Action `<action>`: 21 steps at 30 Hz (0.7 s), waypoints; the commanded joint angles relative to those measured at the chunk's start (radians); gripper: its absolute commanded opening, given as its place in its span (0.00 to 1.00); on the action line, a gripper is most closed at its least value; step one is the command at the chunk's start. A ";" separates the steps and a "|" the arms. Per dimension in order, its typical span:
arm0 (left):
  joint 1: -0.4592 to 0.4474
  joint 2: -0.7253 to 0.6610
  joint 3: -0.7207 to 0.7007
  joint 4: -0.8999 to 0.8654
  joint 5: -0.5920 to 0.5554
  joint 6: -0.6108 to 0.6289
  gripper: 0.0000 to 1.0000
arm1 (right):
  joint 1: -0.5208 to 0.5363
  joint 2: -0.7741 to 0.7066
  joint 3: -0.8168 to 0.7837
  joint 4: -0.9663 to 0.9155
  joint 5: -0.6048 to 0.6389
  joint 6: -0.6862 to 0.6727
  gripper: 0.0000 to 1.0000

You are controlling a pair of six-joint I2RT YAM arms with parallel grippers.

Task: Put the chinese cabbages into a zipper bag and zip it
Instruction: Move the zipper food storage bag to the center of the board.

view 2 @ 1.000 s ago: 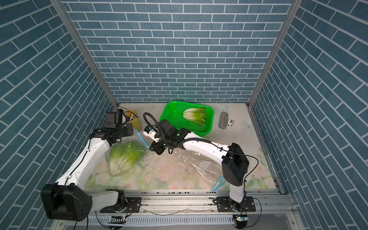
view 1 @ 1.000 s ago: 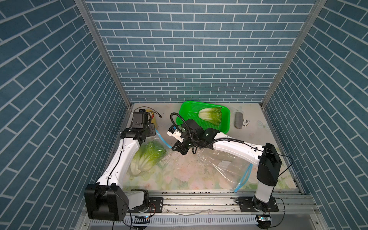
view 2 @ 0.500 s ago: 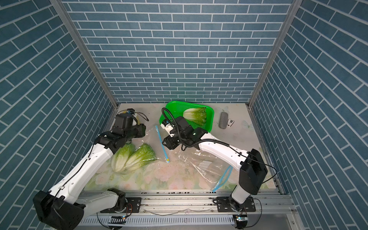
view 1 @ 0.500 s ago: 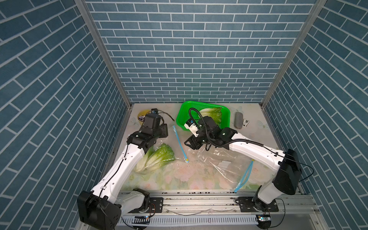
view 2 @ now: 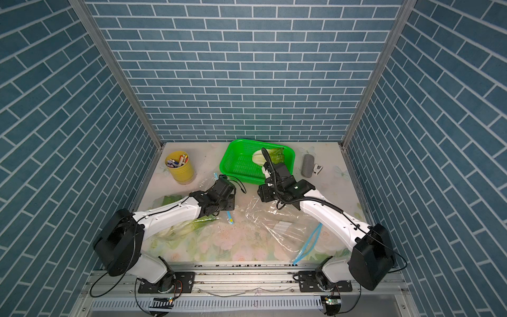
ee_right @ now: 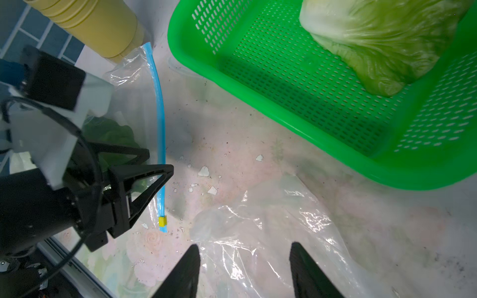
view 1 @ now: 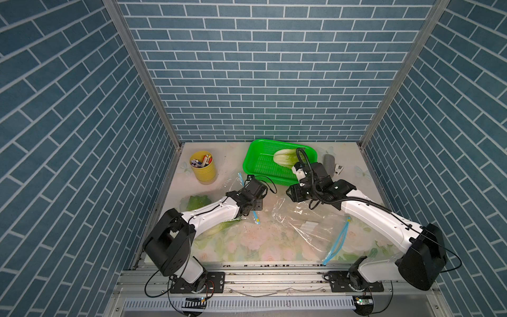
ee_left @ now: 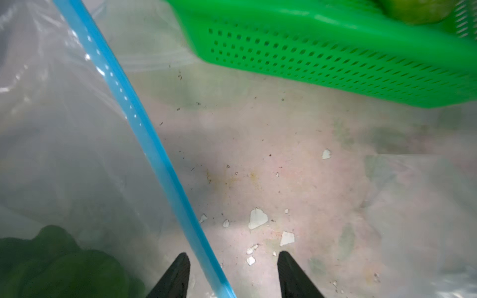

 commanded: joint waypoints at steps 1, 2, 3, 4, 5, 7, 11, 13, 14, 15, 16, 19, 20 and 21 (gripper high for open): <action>-0.004 -0.019 -0.045 -0.013 -0.082 -0.050 0.57 | -0.016 -0.021 -0.020 -0.023 0.015 0.054 0.57; -0.004 -0.028 -0.055 -0.030 -0.103 -0.048 0.57 | -0.020 -0.022 -0.021 -0.022 0.016 0.054 0.57; -0.002 -0.041 -0.064 -0.051 -0.123 -0.046 0.57 | -0.024 -0.022 -0.024 -0.020 0.013 0.054 0.57; -0.001 -0.049 -0.072 -0.063 -0.134 -0.038 0.57 | -0.028 -0.022 -0.025 -0.017 0.014 0.052 0.57; 0.002 -0.060 -0.080 -0.078 -0.147 -0.030 0.58 | -0.032 -0.022 -0.026 -0.015 0.014 0.053 0.57; 0.017 -0.083 -0.099 -0.113 -0.176 -0.028 0.59 | -0.039 -0.021 -0.026 -0.006 0.007 0.057 0.57; 0.062 -0.152 -0.150 -0.136 -0.182 -0.013 0.59 | -0.046 -0.022 -0.020 -0.009 -0.004 0.061 0.57; 0.067 -0.176 -0.150 -0.148 -0.183 -0.003 0.59 | -0.049 -0.028 -0.024 -0.008 0.001 0.060 0.57; 0.067 -0.184 -0.144 -0.153 -0.175 0.004 0.59 | -0.052 -0.030 -0.026 -0.007 0.001 0.061 0.57; 0.066 -0.190 -0.133 -0.151 -0.154 0.018 0.60 | -0.057 -0.033 -0.026 -0.007 0.001 0.063 0.57; 0.066 -0.198 -0.120 -0.140 -0.120 0.035 0.62 | -0.060 -0.035 -0.024 -0.011 0.000 0.066 0.57; 0.046 -0.204 -0.065 -0.101 -0.030 0.084 0.67 | -0.072 -0.046 -0.016 -0.028 0.005 0.066 0.57; 0.030 -0.198 -0.039 -0.094 -0.013 0.110 0.68 | -0.075 -0.052 -0.018 -0.030 0.012 0.064 0.57; 0.010 -0.186 -0.004 -0.093 0.000 0.139 0.71 | -0.081 -0.059 -0.021 -0.034 0.018 0.064 0.57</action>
